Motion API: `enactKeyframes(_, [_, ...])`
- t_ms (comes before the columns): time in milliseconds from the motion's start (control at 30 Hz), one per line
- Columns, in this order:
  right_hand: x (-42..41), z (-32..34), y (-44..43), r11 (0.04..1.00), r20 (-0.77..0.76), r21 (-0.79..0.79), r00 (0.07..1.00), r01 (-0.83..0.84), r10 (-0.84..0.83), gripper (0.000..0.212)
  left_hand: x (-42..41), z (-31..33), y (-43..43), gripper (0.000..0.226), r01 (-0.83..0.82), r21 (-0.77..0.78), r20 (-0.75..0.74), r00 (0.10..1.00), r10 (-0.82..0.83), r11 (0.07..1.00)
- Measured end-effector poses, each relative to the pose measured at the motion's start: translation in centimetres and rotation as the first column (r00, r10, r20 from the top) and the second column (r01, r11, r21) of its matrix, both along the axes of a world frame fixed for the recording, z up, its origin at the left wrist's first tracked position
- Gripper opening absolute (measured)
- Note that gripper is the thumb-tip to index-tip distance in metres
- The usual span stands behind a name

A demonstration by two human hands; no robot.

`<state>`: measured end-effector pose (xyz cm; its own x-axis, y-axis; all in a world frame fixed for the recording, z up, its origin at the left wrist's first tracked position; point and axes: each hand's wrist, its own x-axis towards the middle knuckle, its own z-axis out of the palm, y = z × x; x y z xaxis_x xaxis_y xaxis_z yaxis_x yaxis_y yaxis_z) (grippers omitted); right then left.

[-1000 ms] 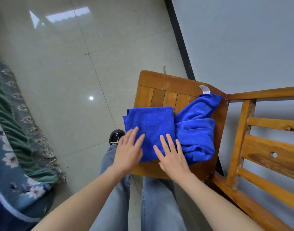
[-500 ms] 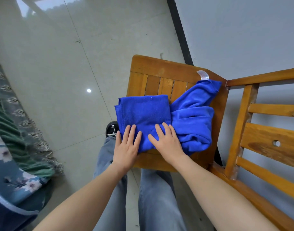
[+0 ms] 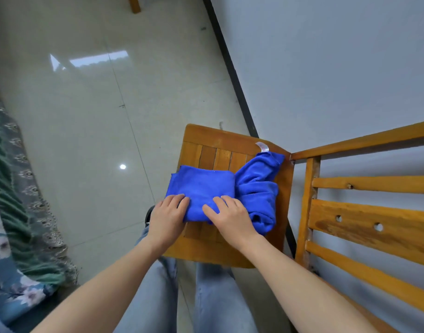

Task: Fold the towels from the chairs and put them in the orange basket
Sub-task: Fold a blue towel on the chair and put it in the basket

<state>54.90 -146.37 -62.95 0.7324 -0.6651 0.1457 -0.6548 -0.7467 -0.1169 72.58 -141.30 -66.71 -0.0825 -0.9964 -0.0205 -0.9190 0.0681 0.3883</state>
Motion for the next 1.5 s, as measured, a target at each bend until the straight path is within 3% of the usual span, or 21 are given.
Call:
enactKeyframes(267, [0.1, 9.2, -3.7, 0.993, -0.011, -0.118, 1.0, -0.01, 0.009, 0.044, 1.2, 9.0, -4.6, 0.024, 0.088, -0.153, 0.087, 0.993, -0.076, 0.984])
enactKeyframes(433, [-0.1, 17.6, -8.0, 0.968, -0.108, -0.235, 0.992, -0.09, 0.066, 0.054, 2.0, 16.4, -9.2, 0.023, 0.188, -0.292, 0.143, 0.978, -0.151, 0.938])
enactKeyframes(667, [-0.1, 29.4, -11.8, 0.897, -0.034, -0.435, 0.995, 0.071, -0.095, 0.053, 4.4, 28.9, -16.4, 0.044, 0.38, -0.55, 0.22, 0.925, -0.31, 0.744])
enactKeyframes(767, [-0.8, 32.9, -11.8, 0.864, 0.007, -0.485, 0.988, 0.138, -0.154, 0.055, 4.1, 33.1, -18.7, 0.057, 0.444, -0.6, 0.26, 0.895, -0.362, 0.666])
enactKeyframes(900, [-2.1, 37.3, -11.8, 0.808, 0.032, -0.566, 0.984, 0.163, -0.176, 0.054, 3.2, 37.8, -20.3, 0.057, 0.494, -0.661, 0.319, 0.866, -0.384, 0.565])
enactKeyframes(1200, [-5.3, 45.0, -9.5, 0.649, -0.004, -0.76, 0.999, 0.021, -0.038, 0.059, 1.0, 45.8, -17.0, 0.042, 0.521, -0.731, 0.469, 0.853, -0.229, 0.441])
enactKeyframes(1400, [-6.0, 47.6, -7.9, 0.584, 0.003, -0.81, 0.994, -0.063, 0.111, 0.061, -0.3, 47.4, -11.6, 0.063, 0.417, -0.803, 0.423, 0.902, -0.086, 0.425])
enactKeyframes(1500, [-5.1, 47.5, -6.9, 0.577, 0.005, -0.806, 0.973, -0.133, 0.23, 0.059, 0.3, 47.6, -8.2, 0.052, 0.379, -0.813, 0.415, 0.91, -0.018, 0.442])
